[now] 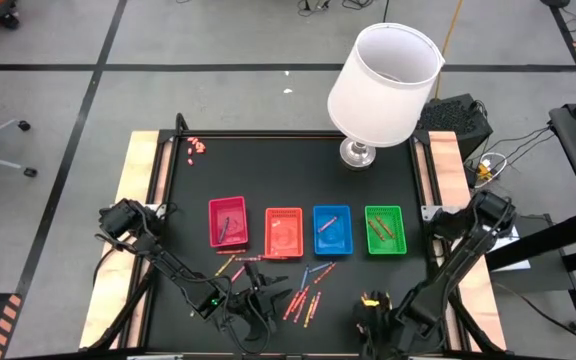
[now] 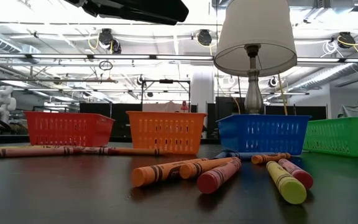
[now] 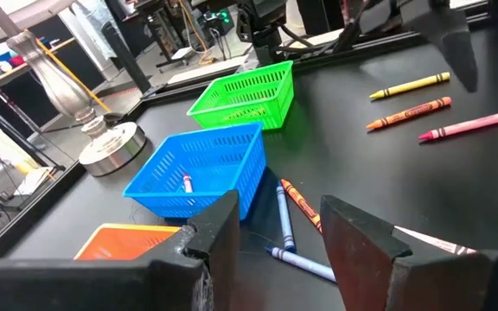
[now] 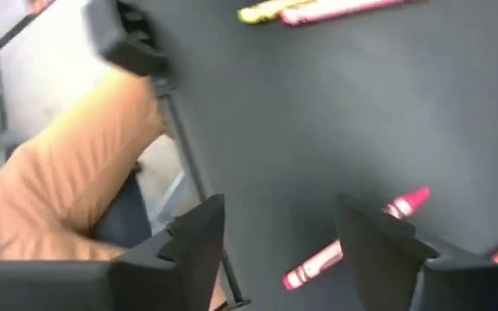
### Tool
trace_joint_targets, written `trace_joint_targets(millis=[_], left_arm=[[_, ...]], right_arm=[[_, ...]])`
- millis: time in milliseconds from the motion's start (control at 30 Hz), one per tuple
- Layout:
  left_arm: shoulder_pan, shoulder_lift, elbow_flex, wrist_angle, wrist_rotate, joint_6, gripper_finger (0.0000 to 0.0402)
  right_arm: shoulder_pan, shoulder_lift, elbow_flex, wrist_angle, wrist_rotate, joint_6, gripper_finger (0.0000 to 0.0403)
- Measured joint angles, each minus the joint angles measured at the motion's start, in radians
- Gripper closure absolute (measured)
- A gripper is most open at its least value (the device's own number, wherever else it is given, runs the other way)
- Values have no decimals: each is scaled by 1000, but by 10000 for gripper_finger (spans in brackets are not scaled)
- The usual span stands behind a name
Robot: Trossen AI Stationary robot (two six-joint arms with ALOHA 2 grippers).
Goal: Sort crayons
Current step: Put the red crayon into the blue bin
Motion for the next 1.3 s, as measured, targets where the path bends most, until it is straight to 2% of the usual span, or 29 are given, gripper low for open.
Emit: trace_joint_targets(millis=[433, 900, 1033, 1300], left_arm=[[0, 0, 0, 0, 0, 0, 240], [0, 0, 0, 0, 0, 0, 240], [0, 0, 0, 0, 0, 0, 240], [0, 0, 0, 0, 0, 0, 240]], right_arm=[[17, 173, 190, -374, -1, 181, 190], [14, 248, 199, -384, -23, 162, 196], [14, 247, 199, -409, -21, 155, 228], [14, 247, 199, -417, -19, 132, 339]])
